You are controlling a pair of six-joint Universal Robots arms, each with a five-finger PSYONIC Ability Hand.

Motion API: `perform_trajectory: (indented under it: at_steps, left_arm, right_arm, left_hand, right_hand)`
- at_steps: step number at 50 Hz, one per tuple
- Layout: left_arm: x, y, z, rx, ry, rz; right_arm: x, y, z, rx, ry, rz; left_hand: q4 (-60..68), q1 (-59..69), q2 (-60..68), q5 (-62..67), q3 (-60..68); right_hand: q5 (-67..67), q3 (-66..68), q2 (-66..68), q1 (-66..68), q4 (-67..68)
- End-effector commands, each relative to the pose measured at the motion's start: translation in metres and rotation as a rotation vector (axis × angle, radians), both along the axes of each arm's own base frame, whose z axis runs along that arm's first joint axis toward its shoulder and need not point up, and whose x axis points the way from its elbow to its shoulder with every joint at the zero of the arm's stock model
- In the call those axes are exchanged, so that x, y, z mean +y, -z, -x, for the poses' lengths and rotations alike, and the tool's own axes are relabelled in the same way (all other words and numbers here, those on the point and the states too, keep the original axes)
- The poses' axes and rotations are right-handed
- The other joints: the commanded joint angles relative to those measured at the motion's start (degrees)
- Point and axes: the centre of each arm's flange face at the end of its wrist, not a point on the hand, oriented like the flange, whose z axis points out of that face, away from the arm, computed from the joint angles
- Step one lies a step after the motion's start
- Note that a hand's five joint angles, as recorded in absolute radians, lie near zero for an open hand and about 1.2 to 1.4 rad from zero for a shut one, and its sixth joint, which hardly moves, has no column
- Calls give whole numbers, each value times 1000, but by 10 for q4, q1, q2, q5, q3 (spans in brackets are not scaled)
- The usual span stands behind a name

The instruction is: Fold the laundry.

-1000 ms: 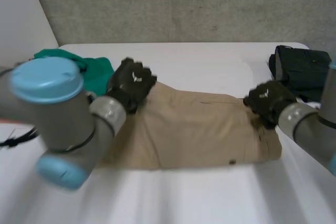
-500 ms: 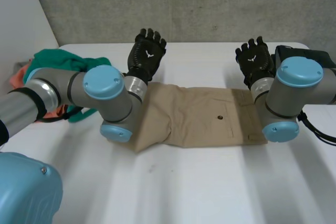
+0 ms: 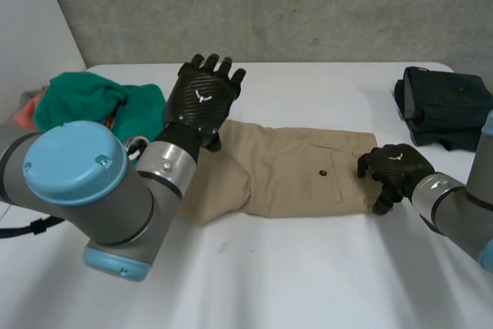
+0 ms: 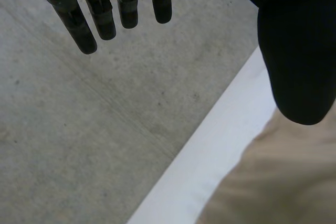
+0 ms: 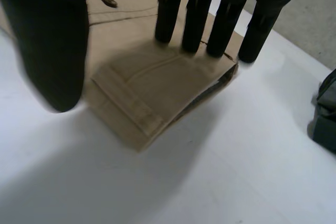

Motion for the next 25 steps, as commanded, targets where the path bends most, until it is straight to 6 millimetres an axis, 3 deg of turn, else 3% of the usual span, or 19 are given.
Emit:
perform_trajectory:
  at_steps: [1,6,11,15,17,20,24,25]
  left_arm:
    - [0,5,-2,-4,-6,-17]
    - [2,-2,-4,5,-9,-4]
    - [7,-14,-10,21,-12,16]
    - [11,-17,-14,23,-13,16]
    - [11,-17,-16,22,-19,15]
    - [9,-16,-19,23,-28,13]
    - [9,-19,-21,33,-32,14]
    - [8,-20,-23,40,-38,11]
  right_arm:
    - [-16,12,3,14,35,76]
    - [-26,-1,21,64,105,157]
    - [-43,-14,75,215,205,213]
    - [-48,-15,92,312,208,222]
    - [-48,-16,90,314,192,226]
    - [-45,-24,70,258,125,266]
    - [-34,-43,24,158,-46,389]
    - [-24,-51,4,128,-128,452]
  left_hand:
    - [-15,-13,-17,-27,-18]
    - [-15,-13,-17,-27,-18]
    - [-15,-13,-17,-27,-18]
    - [-15,-13,-17,-27,-18]
    - [-15,-13,-17,-27,-18]
    - [-15,-13,-17,-27,-18]
    - [-15,-13,-17,-27,-18]
    - [-15,-13,-17,-27,-18]
  right_hand:
    - [449,449,437,439,450]
    - [449,449,437,439,450]
    - [449,449,437,439,450]
    - [449,449,437,439,450]
    - [449,449,437,439,450]
    - [449,449,437,439,450]
    - [449,449,437,439,450]
    - [449,449,437,439,450]
